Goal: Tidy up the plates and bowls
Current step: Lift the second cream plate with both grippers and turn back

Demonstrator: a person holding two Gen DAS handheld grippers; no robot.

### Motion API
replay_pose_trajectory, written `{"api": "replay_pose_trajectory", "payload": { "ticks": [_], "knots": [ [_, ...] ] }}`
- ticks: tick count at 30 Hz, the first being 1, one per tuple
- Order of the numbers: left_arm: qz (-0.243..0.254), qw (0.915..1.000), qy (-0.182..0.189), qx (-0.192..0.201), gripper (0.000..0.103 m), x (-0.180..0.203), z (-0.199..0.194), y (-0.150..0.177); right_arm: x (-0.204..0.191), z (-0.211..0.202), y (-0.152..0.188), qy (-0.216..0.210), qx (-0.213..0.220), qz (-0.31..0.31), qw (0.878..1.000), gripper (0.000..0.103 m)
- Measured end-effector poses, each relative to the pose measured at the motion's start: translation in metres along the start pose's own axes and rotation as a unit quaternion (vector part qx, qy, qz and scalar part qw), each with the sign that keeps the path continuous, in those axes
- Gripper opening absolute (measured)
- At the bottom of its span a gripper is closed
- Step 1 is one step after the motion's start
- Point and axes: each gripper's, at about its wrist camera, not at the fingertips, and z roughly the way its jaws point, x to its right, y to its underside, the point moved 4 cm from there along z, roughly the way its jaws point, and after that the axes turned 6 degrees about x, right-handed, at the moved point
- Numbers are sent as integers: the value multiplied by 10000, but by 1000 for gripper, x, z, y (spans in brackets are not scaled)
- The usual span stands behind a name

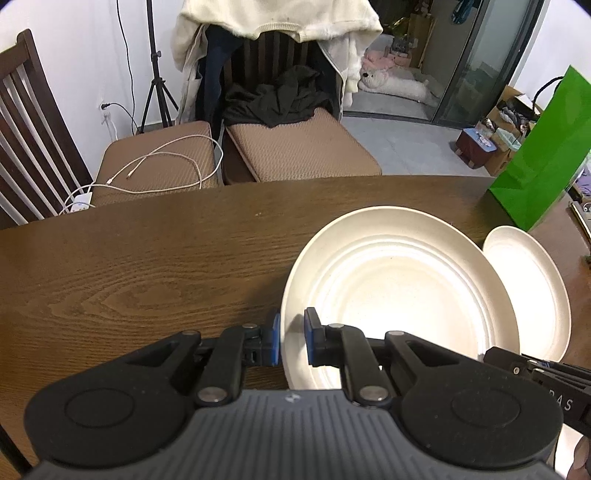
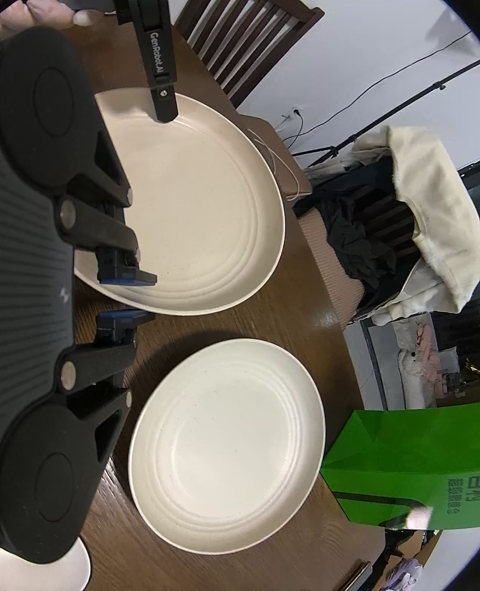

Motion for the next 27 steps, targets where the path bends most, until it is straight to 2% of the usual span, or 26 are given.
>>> {"api": "replay_pose_trajectory", "payload": {
  "ticks": [27],
  "knots": [
    [52,9989,-13,476,13,8,-90,-5,-9,-85,-9,-115,462,-98,9988,12]
  ]
}}
